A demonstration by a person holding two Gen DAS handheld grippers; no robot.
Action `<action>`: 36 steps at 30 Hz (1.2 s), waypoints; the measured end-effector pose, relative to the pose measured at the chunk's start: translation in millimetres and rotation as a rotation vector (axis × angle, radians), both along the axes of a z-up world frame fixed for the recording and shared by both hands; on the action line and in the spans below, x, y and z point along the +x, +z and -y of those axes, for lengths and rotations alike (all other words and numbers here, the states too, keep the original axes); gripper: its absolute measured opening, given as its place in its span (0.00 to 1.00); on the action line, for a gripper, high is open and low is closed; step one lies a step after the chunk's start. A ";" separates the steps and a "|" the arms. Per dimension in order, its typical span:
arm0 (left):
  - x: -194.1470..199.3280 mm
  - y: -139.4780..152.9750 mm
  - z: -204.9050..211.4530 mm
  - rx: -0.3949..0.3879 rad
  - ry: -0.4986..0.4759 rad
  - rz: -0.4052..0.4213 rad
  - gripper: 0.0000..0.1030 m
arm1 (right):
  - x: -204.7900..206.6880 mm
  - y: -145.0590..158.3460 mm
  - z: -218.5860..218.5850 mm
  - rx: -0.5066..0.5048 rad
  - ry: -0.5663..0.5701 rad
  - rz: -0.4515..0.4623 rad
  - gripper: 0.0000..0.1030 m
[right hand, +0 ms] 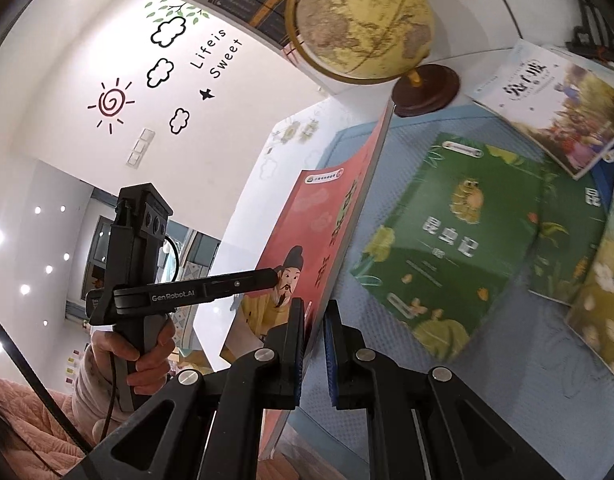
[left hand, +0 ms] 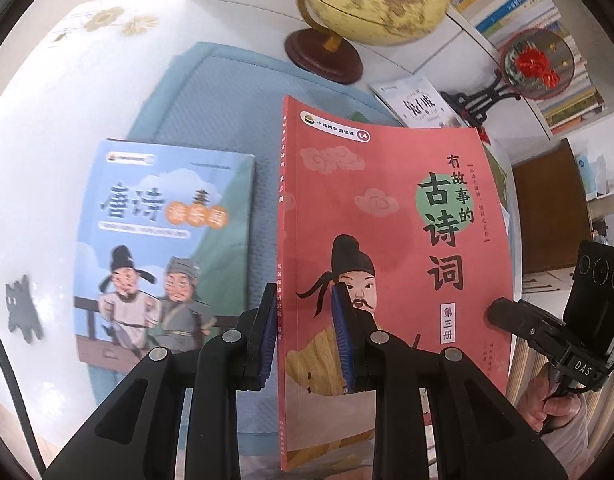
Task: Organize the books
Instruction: 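Lower the red book upright against the standing blue books with both grippers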
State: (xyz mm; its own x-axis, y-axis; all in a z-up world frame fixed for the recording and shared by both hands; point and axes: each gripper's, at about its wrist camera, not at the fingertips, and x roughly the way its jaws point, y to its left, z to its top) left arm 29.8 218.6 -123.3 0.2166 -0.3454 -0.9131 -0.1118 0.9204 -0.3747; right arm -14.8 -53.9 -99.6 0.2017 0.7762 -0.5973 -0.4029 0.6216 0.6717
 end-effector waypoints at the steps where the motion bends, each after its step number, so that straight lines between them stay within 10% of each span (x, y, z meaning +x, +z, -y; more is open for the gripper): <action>1: 0.5 -1.0 -6.2 -0.003 0.002 -0.001 0.22 | 0.8 0.4 -7.1 0.000 0.003 0.001 0.09; 36: -4.2 -71.3 -148.4 -0.023 0.145 -0.131 0.22 | 35.1 -88.2 -151.1 -0.106 0.021 -0.237 0.09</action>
